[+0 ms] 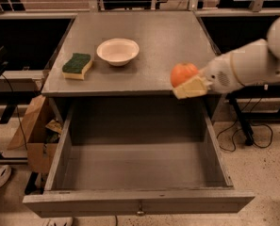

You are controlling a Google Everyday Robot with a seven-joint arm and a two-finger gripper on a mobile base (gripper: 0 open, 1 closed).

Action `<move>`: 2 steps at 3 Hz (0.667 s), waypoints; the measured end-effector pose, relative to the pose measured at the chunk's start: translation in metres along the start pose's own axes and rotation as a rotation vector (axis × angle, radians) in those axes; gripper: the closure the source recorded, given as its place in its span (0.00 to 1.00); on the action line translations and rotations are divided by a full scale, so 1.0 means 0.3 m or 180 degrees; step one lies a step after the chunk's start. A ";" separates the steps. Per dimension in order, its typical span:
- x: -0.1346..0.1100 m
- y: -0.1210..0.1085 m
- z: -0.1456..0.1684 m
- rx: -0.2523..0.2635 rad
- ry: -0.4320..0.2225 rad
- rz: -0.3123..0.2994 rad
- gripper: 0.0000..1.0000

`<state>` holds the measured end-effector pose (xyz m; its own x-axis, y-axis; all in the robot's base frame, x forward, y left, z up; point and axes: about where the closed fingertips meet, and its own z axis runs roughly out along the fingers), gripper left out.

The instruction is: Place orange into top drawer

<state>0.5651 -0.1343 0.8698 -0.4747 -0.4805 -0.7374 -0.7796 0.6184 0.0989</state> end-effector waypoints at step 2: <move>0.463 0.137 0.075 -0.0822 0.0863 -0.0055 1.00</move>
Offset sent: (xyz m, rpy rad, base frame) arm -0.1440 -0.0355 -0.2041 -0.1805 0.5322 0.3695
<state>0.4764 -0.1615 0.7564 -0.5246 -0.6580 -0.5402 -0.8493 0.4482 0.2790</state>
